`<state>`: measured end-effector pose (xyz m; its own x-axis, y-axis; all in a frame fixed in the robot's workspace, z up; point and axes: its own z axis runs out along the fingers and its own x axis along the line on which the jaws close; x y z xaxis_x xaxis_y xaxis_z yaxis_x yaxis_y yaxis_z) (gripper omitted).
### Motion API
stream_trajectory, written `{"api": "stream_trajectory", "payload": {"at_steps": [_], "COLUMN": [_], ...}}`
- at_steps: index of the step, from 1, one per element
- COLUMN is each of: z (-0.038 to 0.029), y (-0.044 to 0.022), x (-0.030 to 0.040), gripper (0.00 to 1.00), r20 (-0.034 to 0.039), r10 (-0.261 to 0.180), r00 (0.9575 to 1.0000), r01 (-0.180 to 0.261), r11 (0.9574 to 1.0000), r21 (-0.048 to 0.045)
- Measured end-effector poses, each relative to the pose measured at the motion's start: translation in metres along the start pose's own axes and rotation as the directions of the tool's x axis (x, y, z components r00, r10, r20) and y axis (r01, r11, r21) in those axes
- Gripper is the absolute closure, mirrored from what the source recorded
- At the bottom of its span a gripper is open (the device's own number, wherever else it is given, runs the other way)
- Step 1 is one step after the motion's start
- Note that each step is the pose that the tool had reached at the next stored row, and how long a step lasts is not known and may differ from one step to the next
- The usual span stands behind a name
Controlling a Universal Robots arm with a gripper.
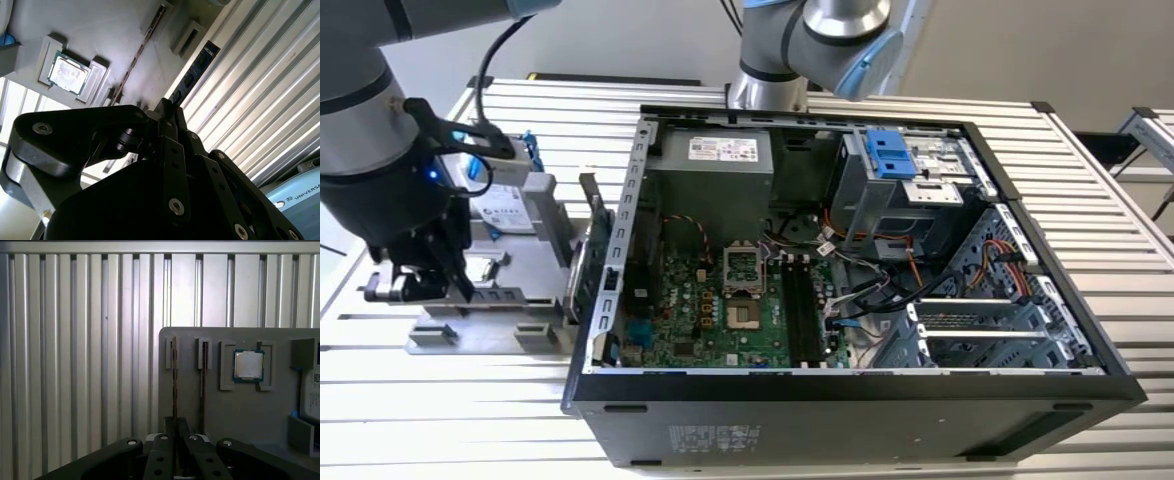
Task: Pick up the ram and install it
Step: 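Pick up the ram and move it above insertion slot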
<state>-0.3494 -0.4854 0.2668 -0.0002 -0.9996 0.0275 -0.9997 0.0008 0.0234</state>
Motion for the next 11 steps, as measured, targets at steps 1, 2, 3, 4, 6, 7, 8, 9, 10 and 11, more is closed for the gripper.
{"api": "stream_trajectory", "payload": {"at_steps": [1, 2, 3, 4, 6, 7, 8, 9, 10, 11], "z": [-0.0009, -0.0018, -0.0029, -0.0041, -0.0068, -0.008, -0.0092, -0.0104, -0.0115, -0.0125], "y": [0.0, 0.0001, 0.0001, 0.0001, 0.0002, 0.0002, 0.0003, 0.0003, 0.0003, 0.0003], "x": [0.0, 0.0001, 0.0001, 0.0001, 0.0002, 0.0002, 0.0002, 0.0003, 0.0003, 0.0003], "gripper": [1.0, 1.0, 1.0, 1.0, 1.0, 1.0, 1.0, 1.0, 1.0, 1.0], "r20": [0.0, -0.0001, -0.0001, 0.0, -0.0001, 0.0, 0.0001, 0.0, 0.0, 0.0], "r10": [0.0, 0.0, 0.0, 0.0, 0.0, 0.0, 0.0, 0.0, 0.001, 0.001], "r00": [1.0, 1.0, 1.0, 1.0, 1.0, 1.0, 1.0, 1.0, 1.0, 1.0], "r01": [0.0, 0.0, 0.0, 0.0, 0.0, 0.0, 0.0, 0.0, -0.001, -0.001], "r11": [1.0, 1.0, 1.0, 1.0, 1.0, 1.0, 1.0, 1.0, 1.0, 1.0], "r21": [0.0, 0.0, 0.0, 0.0, -0.0001, 0.0, 0.0, 0.0, 0.0, -0.0001]}}
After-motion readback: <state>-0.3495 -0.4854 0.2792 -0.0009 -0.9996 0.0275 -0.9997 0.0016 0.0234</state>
